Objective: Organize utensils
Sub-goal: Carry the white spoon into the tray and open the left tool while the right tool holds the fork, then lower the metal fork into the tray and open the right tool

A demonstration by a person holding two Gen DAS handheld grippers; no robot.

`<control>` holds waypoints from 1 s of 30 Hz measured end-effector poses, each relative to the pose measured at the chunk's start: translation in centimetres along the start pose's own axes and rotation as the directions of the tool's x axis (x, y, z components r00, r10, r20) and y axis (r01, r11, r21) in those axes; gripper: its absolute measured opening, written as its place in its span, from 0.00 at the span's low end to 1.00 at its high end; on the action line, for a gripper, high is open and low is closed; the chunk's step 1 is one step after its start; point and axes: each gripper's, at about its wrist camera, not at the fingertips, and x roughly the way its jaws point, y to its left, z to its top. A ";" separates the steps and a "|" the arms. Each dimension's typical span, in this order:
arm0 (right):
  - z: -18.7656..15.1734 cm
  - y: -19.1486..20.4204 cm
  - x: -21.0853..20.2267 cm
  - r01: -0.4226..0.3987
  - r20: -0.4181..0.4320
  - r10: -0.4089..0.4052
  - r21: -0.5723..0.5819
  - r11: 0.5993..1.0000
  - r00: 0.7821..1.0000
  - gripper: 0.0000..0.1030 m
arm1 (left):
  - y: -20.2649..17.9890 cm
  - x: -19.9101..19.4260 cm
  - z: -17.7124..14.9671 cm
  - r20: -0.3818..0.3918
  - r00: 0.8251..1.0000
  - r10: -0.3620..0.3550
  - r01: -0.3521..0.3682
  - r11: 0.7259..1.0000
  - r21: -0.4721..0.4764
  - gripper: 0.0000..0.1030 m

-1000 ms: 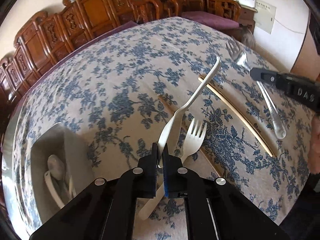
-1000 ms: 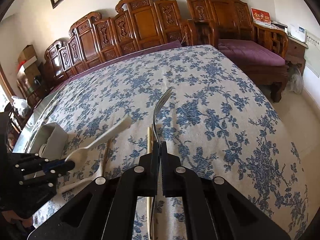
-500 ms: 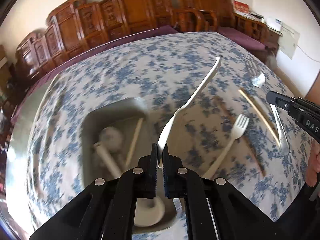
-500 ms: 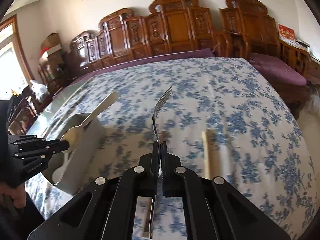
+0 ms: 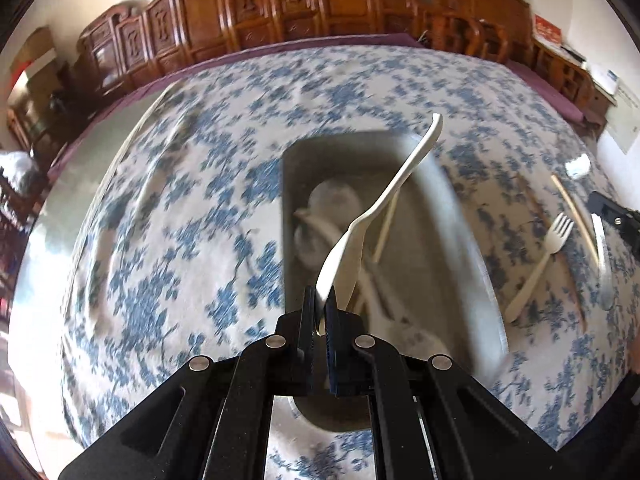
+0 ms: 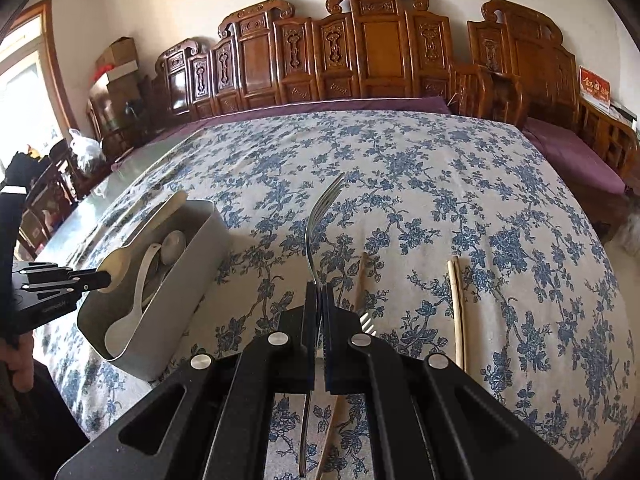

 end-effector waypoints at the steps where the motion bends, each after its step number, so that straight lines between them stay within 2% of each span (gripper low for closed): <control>1: 0.0 0.0 0.0 0.000 0.000 0.000 0.000 1.000 1.000 0.03 | 0.2 0.1 -0.2 -0.006 1.000 0.001 -0.001 1.000 -0.008 0.04; 11: -0.1 0.2 0.3 -0.002 -0.009 0.002 -0.016 1.000 1.000 0.03 | 0.1 0.6 -0.3 -0.025 1.000 0.004 -0.005 1.000 -0.016 0.04; 17: -0.2 0.4 0.2 -0.005 -0.012 0.005 -0.016 1.000 1.000 0.03 | -0.9 0.5 -0.2 -0.019 0.999 -0.033 0.033 0.999 0.003 0.06; 20: -0.2 0.6 0.2 -0.015 -0.012 0.015 -0.017 1.000 1.000 0.03 | -1.3 -0.2 -0.2 0.008 0.998 -0.068 0.068 0.998 0.013 0.13; 22: -0.2 0.8 0.1 -0.027 -0.008 0.027 -0.015 1.000 1.000 0.03 | -1.4 -0.9 -0.2 0.041 0.996 -0.084 0.083 0.996 0.019 0.23; 30: 0.6 3.4 -0.7 -0.104 0.010 0.104 -0.007 0.995 0.995 0.03 | -0.4 -2.7 -0.1 0.130 0.986 -0.105 0.104 0.995 0.012 0.23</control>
